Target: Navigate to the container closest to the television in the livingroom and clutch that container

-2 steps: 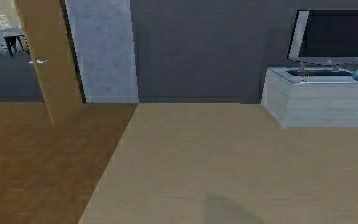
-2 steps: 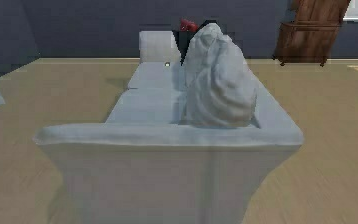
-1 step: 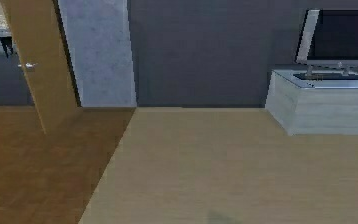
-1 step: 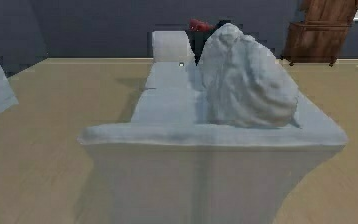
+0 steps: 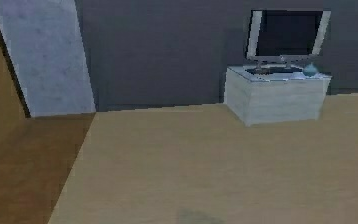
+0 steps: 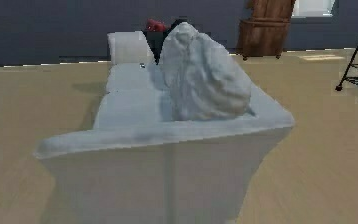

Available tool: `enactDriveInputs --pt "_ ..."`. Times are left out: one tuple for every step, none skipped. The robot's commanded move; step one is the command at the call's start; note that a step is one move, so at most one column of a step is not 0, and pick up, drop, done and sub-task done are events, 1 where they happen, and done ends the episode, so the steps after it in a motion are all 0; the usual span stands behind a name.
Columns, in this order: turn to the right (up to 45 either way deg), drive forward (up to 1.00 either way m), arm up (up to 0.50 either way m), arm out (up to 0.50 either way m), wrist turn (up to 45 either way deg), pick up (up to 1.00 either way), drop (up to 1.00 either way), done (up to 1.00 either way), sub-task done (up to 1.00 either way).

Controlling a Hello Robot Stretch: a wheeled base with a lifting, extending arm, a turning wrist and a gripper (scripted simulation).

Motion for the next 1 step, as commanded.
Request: enactDriveInputs --pt "0.0 0.7 0.0 0.0 0.0 0.0 0.0 0.0 0.0"
